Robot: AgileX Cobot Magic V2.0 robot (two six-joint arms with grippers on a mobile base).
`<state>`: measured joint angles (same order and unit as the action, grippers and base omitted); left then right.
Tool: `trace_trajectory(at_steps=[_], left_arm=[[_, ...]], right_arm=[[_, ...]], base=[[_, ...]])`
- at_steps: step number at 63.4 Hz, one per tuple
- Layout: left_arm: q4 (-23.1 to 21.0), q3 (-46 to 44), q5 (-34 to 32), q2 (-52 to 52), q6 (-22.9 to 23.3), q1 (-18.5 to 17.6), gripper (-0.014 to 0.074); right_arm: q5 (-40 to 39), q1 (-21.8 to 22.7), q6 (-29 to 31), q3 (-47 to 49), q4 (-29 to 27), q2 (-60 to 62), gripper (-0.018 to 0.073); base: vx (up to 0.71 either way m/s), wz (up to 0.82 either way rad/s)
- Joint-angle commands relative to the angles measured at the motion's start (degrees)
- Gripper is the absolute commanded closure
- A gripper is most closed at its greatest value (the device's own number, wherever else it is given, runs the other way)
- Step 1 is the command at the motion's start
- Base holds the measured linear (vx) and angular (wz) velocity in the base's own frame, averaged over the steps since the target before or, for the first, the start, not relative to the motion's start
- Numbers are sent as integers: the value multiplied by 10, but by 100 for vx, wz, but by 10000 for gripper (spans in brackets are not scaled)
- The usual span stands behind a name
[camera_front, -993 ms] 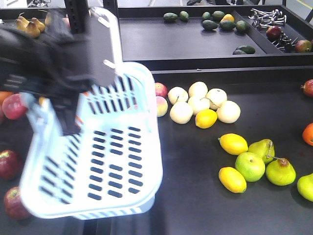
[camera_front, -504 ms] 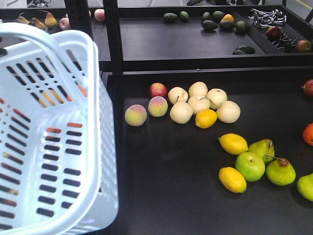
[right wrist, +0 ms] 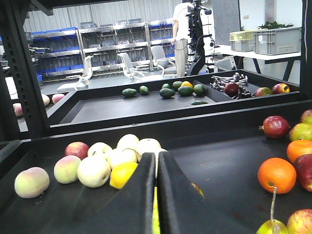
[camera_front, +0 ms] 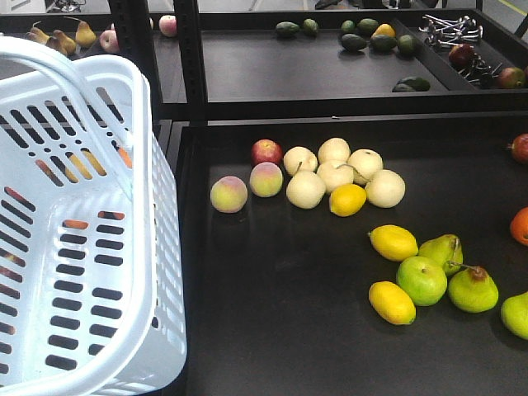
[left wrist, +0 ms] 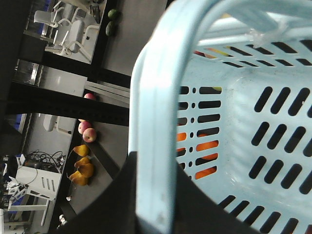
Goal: Pick three apples into basket with both arms
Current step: 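Lift the light-blue basket by its handle with the left gripper, then drive the base backward and turn away, holding the basket in the left gripper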
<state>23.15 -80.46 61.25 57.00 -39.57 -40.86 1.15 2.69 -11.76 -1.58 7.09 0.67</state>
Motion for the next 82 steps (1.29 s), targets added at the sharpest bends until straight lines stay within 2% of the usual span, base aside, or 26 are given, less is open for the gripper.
trace_trajectory(at_steps=[1,82], left_arm=[[16,-16,-45,-9,10,-2,603],[16,-16,-46,-9,10,-2,603]], right_arm=[[-42,0,0,-8,6,8,568],[-42,0,0,-8,6,8,568]], base=[[0,0],[0,0]])
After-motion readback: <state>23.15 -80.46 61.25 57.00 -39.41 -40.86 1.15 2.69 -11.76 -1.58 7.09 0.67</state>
